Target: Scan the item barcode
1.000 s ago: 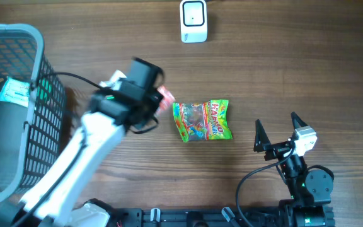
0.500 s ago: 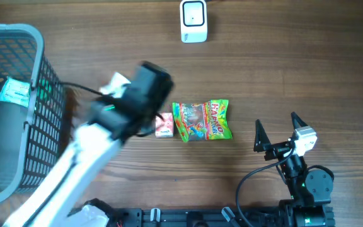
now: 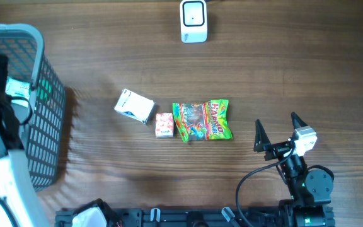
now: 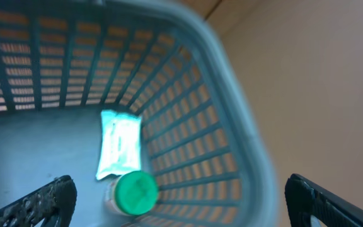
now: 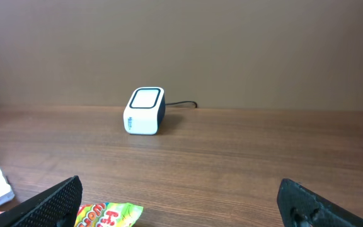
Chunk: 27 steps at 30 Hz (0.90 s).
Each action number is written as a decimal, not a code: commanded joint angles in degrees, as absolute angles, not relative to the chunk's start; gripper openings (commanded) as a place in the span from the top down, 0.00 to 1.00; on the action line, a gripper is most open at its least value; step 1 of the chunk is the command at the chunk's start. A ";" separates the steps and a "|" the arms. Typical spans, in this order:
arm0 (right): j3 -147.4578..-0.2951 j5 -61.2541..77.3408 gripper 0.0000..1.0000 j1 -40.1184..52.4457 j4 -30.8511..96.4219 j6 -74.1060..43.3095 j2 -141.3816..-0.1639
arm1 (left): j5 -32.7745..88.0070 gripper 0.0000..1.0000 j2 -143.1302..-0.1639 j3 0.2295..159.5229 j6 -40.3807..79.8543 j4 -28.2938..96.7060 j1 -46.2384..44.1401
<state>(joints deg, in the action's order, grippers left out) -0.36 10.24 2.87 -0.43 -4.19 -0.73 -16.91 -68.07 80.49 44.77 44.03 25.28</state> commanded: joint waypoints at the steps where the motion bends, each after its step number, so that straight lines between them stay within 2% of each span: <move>1: -0.30 9.96 0.00 3.16 -0.73 -3.40 -0.27 | -9.80 0.00 -77.36 80.66 35.03 44.36 28.21; 9: -0.30 9.96 0.00 3.16 -0.73 -3.44 -0.27 | -1.26 0.00 -93.54 80.71 22.63 42.44 28.25; 15: -0.30 9.93 0.00 3.16 -0.73 -3.42 -0.27 | 2.79 0.00 -99.53 80.71 22.37 39.24 28.25; 20: -0.30 9.93 0.00 3.16 -0.73 -3.42 -0.27 | 2.90 0.00 -101.08 80.71 26.85 36.38 28.80; 27: -0.30 9.96 0.00 3.16 -0.73 -3.42 -0.27 | 5.78 0.00 -105.62 80.71 27.88 37.58 29.52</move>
